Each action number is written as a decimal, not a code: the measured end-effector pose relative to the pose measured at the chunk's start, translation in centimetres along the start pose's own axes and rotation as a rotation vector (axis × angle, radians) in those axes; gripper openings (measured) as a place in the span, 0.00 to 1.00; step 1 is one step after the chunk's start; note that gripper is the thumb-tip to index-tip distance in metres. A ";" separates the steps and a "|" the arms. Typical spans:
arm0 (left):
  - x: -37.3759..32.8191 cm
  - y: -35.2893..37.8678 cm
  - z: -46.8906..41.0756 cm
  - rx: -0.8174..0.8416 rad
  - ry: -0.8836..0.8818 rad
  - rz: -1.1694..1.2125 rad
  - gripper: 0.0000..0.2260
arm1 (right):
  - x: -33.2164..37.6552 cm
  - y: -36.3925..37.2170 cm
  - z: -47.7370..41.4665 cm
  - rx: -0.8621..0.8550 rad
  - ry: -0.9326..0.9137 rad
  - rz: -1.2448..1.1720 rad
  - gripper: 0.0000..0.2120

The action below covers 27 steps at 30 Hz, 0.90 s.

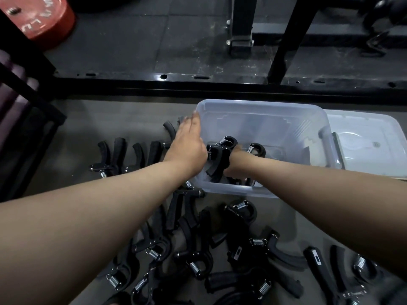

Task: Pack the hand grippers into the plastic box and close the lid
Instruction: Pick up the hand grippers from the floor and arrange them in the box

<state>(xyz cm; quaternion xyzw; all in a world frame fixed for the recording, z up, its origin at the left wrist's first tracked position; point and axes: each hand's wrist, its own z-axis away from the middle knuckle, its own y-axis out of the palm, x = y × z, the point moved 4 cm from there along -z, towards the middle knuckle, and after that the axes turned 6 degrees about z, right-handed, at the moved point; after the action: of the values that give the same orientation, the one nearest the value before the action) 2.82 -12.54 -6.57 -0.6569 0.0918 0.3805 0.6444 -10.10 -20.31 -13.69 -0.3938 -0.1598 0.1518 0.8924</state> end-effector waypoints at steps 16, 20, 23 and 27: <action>-0.1 -0.1 0.1 -0.002 -0.010 0.016 0.30 | -1.4 -1.0 0.0 -0.004 -0.047 0.105 0.25; -0.2 -0.3 0.1 -0.009 0.005 0.017 0.29 | -1.8 -0.4 0.5 0.091 -0.032 0.093 0.15; -0.2 -0.3 0.2 -0.004 -0.001 0.021 0.29 | -1.7 0.6 0.3 0.101 -0.011 0.144 0.27; -0.3 -0.4 0.2 -0.010 0.006 0.015 0.29 | -0.9 1.1 -0.2 0.095 -0.002 0.218 0.32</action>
<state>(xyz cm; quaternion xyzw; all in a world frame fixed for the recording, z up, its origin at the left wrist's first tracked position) 2.77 -12.41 -6.03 -0.6605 0.0970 0.3836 0.6381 -11.05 -20.05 -14.81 -0.3658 -0.1093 0.2558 0.8882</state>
